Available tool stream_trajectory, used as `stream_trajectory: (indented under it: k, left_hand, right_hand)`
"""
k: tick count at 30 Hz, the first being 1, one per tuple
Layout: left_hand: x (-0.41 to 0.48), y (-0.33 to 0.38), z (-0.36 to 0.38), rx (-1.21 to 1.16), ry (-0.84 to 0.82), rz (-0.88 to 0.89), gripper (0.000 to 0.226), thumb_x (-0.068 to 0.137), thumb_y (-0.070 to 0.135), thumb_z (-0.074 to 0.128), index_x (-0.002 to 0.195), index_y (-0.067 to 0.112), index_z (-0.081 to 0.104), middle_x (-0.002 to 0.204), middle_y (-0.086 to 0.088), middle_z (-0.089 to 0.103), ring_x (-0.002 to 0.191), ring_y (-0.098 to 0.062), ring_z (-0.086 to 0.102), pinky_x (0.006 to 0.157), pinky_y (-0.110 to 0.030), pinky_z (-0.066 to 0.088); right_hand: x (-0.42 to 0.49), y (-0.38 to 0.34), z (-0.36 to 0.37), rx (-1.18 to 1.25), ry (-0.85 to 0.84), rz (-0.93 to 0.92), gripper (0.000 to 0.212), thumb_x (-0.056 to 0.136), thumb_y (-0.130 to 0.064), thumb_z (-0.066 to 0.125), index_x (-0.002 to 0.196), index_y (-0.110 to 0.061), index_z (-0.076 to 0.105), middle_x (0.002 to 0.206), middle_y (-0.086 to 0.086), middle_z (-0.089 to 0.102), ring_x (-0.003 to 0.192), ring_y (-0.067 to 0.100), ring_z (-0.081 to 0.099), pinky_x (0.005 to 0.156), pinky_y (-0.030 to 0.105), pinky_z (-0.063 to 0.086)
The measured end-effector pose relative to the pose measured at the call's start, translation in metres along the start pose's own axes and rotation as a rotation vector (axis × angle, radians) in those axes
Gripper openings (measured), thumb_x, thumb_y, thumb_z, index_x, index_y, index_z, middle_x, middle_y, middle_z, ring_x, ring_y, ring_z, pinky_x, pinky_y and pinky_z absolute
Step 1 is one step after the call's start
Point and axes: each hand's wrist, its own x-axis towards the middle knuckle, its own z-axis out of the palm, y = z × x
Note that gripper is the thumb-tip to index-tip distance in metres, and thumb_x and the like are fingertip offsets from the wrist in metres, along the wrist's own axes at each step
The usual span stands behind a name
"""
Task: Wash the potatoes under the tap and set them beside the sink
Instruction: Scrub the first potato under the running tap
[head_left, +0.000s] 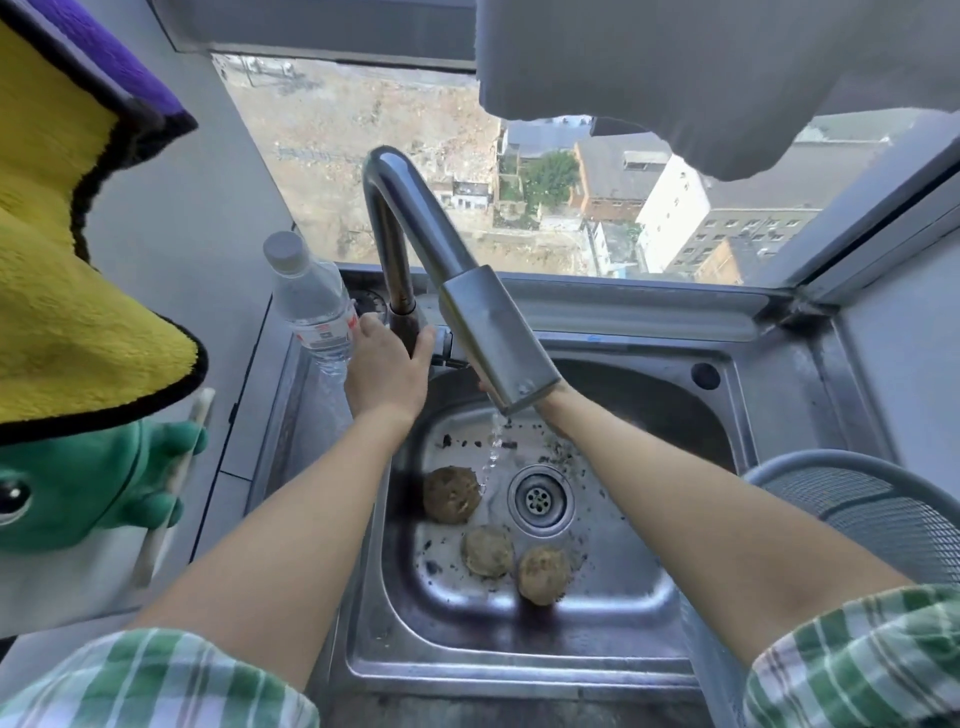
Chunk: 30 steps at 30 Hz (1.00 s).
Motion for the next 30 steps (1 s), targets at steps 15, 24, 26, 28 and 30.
stream_trajectory:
  k: [15,24,26,28,30]
  left_hand:
    - [-0.055,-0.078,0.089,0.152,-0.466,-0.008,0.027,0.101,0.024,0.042,0.100,0.007,0.062,0.089,-0.002,0.058,0.087,-0.024,0.052,0.071,-0.032,0.035]
    - [-0.054,-0.092,0.101,0.080,-0.489,-0.014,0.028,0.100,0.021,0.039,0.080,0.008,0.054,0.082,-0.008,0.060,0.080,-0.026,0.053,0.067,-0.036,0.035]
    - [-0.056,-0.099,0.099,0.032,-0.488,-0.038,0.031,0.100,0.022,0.038,0.079,0.008,0.054,0.082,-0.010,0.062,0.081,-0.030,0.059,0.072,-0.040,0.044]
    - [-0.057,-0.102,0.097,-0.068,-0.500,-0.116,0.034,0.101,0.029,0.037,0.079,0.015,0.059,0.085,-0.005,0.066,0.087,-0.031,0.064,0.083,-0.045,0.053]
    - [-0.060,-0.094,0.092,-0.253,-0.482,-0.251,0.035,0.100,0.037,0.037,0.082,0.025,0.065,0.096,-0.006,0.070,0.096,-0.029,0.066,0.093,-0.048,0.052]
  right_hand:
    - [-0.014,0.193,0.017,-1.249,-0.373,0.109,0.074,0.085,-0.028,0.067,0.148,-0.008,0.032,0.147,0.020,0.042,0.130,0.035,0.046,0.103,0.037,0.042]
    - [-0.015,0.214,0.028,-1.277,-0.274,0.059,0.078,0.073,-0.039,0.077,0.136,-0.005,0.046,0.138,0.021,0.047,0.121,0.036,0.051,0.097,0.036,0.045]
    - [-0.016,0.197,0.023,-1.064,-0.129,0.108,0.070,0.071,-0.047,0.074,0.127,-0.010,0.053,0.128,0.013,0.058,0.109,0.029,0.058,0.083,0.031,0.047]
    - [-0.016,0.171,0.016,-0.791,-0.008,0.096,0.071,0.072,-0.051,0.072,0.129,-0.012,0.053,0.128,0.006,0.061,0.109,0.024,0.059,0.081,0.028,0.044]
    - [-0.019,0.140,0.011,-0.492,0.048,0.051,0.066,0.076,-0.052,0.072,0.127,-0.014,0.054,0.123,0.000,0.062,0.106,0.017,0.061,0.080,0.025,0.048]
